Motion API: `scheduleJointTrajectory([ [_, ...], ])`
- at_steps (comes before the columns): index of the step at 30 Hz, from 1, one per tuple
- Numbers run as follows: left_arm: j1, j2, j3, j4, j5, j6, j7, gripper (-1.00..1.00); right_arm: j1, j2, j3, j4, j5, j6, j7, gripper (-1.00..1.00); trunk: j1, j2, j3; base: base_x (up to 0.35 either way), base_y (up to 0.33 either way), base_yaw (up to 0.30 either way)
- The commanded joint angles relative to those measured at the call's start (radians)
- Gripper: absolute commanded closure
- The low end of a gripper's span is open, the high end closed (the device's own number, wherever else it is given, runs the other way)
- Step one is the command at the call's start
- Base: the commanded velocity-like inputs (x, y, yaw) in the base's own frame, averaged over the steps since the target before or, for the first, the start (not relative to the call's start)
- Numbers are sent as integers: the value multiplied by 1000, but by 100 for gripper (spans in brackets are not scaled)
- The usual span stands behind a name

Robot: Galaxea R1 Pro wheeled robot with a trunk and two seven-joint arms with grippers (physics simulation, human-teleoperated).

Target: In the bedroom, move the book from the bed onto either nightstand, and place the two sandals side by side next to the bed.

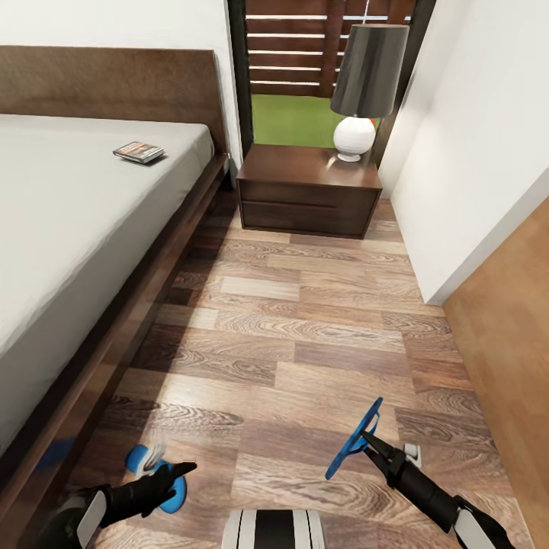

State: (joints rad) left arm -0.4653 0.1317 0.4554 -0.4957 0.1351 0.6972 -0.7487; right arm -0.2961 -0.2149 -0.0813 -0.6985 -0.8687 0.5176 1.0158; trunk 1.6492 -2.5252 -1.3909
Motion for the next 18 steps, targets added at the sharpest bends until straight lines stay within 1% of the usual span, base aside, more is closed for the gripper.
scheduleJointTrajectory([
  [1, 5, -2, 3, 1, 0, 4, -2, -100, 0, 0, -1, 2, -8, 9, 0, 100, 0, 0, -1, 0, 0, 0],
  [3, 16, -4, 3, 2, -2, 1, -2, -100, 0, 0, -1, 4, -8, 8, -1, 100, 0, 0, -1, 0, 0, 0],
  [10, 18, -6, 3, 3, -4, 0, -1, -100, 0, 0, -1, 13, -6, 8, -5, 100, 0, 0, -1, 0, 1, 0],
  [18, 19, -7, 3, 3, -3, -1, -2, -100, 0, 0, -1, 16, -4, 9, -5, 100, 0, 0, -1, 0, 55, 0],
])
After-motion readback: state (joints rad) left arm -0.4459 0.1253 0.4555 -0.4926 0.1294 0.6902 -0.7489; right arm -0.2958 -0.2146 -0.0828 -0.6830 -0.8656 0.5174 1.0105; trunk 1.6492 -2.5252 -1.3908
